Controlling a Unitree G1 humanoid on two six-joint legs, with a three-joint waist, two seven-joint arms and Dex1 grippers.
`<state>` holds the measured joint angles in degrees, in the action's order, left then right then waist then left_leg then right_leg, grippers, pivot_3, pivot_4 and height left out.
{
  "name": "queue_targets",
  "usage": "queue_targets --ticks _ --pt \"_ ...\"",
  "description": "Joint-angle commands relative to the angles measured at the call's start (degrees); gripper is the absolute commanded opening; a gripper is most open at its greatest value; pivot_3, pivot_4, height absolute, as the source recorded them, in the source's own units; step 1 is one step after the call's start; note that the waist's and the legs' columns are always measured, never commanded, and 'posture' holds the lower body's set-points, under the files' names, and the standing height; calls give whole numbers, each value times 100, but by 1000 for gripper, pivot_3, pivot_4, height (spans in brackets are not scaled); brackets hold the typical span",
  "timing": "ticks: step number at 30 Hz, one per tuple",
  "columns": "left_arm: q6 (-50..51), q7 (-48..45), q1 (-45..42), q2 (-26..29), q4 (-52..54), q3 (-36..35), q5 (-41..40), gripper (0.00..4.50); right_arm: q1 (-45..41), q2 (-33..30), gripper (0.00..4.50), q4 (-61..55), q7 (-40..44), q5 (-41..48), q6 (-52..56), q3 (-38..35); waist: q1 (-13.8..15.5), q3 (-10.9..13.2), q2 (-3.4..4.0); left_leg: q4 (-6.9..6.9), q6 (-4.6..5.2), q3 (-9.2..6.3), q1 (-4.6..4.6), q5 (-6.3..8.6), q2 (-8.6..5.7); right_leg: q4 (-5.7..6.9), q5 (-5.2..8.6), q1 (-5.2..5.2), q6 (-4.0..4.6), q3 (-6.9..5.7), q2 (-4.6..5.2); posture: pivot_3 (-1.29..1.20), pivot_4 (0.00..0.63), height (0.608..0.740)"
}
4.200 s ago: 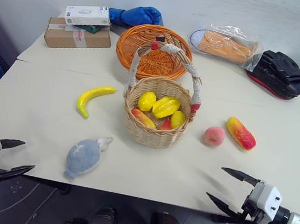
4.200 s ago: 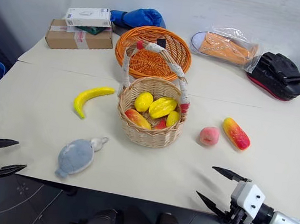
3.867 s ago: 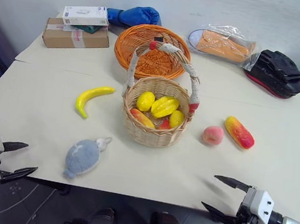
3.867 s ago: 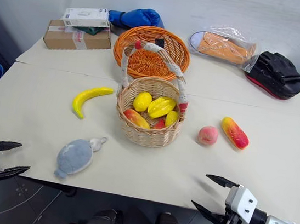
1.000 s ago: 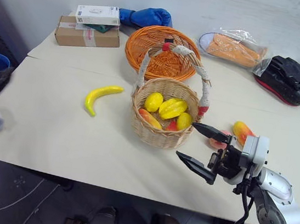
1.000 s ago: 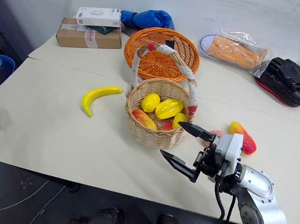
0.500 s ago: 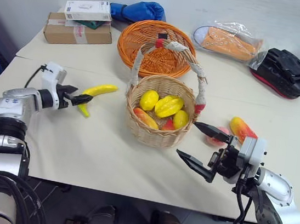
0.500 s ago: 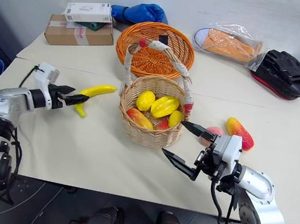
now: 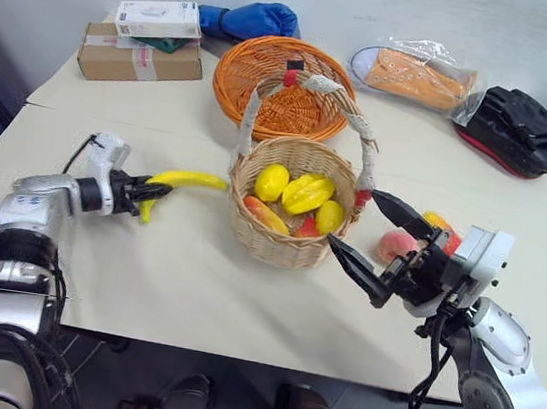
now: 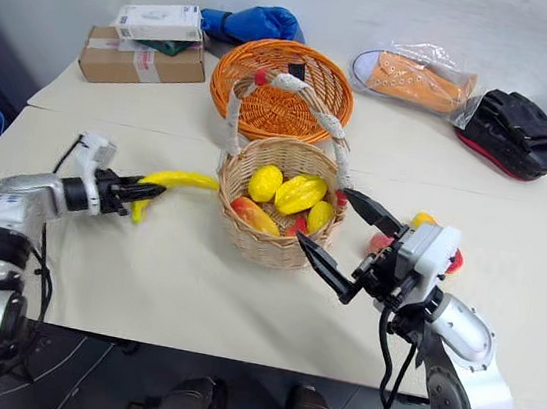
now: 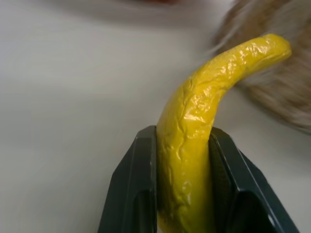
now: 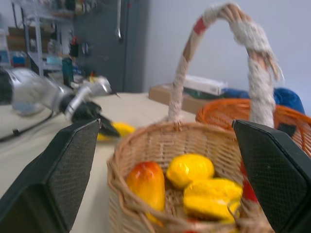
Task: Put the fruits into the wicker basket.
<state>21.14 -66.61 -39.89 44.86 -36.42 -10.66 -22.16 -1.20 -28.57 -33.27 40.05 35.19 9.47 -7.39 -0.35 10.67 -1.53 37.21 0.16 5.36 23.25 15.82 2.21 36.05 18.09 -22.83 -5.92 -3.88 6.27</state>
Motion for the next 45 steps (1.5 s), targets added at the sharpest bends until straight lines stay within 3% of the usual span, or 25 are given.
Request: queue_targets --ticks 1,3,6,11,14,22,24,26,29,32,34,37,40,45 --pt "812 -633 10 481 1398 -280 -736 924 138 -133 4500 -183 46 113 -24 -315 12 0 -1 3 1 0 0 0 -1 0 0 0 0 0 1 0 150 740" --pt "1281 -802 121 581 2185 -137 -1013 924 318 -202 4500 -117 108 120 -52 -474 54 2 4 8 8 -4 -4 3 -8 1 0 11 -1 -1 7 0 150 740" --pt "1564 -422 -27 290 2772 15 -1114 924 473 -239 4500 -6 163 75 -111 -596 86 3 8 8 35 -6 -24 13 -38 -11 -4 29 -7 4 32 0 150 740" --pt "1803 1132 -697 -1078 3049 617 -676 924 515 -203 4500 44 150 -13 -174 -594 158 4 5 23 76 -10 -26 11 -42 -7 -25 35 -26 14 31 0 150 740" --pt "2003 1589 -832 -1547 3093 852 -563 924 517 -193 4500 18 125 -47 -175 -554 150 4 6 25 70 -4 -18 10 -44 -8 -27 30 -29 18 29 0 150 740" --pt "1946 1878 -850 -1861 2985 914 -527 3404 786 -120 4500 -139 -58 -161 -221 -622 39 4 7 11 30 5 -15 -14 -33 -8 -27 20 -29 18 13 0 150 740" --pt "1732 1822 -809 -1847 2955 821 -531 4107 934 -106 4500 -185 -82 -181 -244 -675 40 4 7 16 34 5 -15 -14 -37 -13 -27 21 -29 19 20 0 150 740" --pt "1299 1557 -612 -1706 3018 579 -613 4468 1115 -89 4500 -193 -99 -185 -318 -810 40 3 7 17 36 5 -15 -12 -39 -16 -27 21 -29 20 23 0 150 740" --pt "994 1171 -48 -1324 3259 107 -849 4468 1454 -30 4500 26 -144 -359 -662 -1264 10 2 9 11 34 9 -21 -12 -38 -15 -27 21 -29 25 24 0 150 740" --pt "646 791 860 -838 3461 -447 -953 4468 1933 262 4500 384 -466 -176 -874 -2170 0 2 10 0 27 11 -28 -14 -29 -8 -25 21 -26 27 17 0 150 740" --pt "110 400 1487 -480 3617 -671 -825 4468 2487 253 4500 575 -85 -165 -1068 -2519 17 3 12 -4 26 11 -28 -13 -29 -11 -22 20 -21 25 21 0 150 740" --pt "-283 3 2272 -11 3900 -1106 -862 4468 3241 146 4500 983 642 -471 -1542 -2641 74 3 11 -6 30 -1 -27 2 -32 -34 -19 28 -15 21 31 0 150 740" --pt "-762 -399 2903 318 3783 -1411 -788 4468 3541 305 4500 1532 720 -629 -1986 -2818 41 1 12 -5 53 -1 -40 37 -32 -41 -22 40 -12 35 65 0 150 740" --pt "-1033 -685 3552 200 3971 -1604 -1118 4468 3836 636 4500 2202 836 -915 -2587 -2642 19 -8 40 -38 33 4 -80 49 -35 -45 -14 56 9 61 102 0 150 740"
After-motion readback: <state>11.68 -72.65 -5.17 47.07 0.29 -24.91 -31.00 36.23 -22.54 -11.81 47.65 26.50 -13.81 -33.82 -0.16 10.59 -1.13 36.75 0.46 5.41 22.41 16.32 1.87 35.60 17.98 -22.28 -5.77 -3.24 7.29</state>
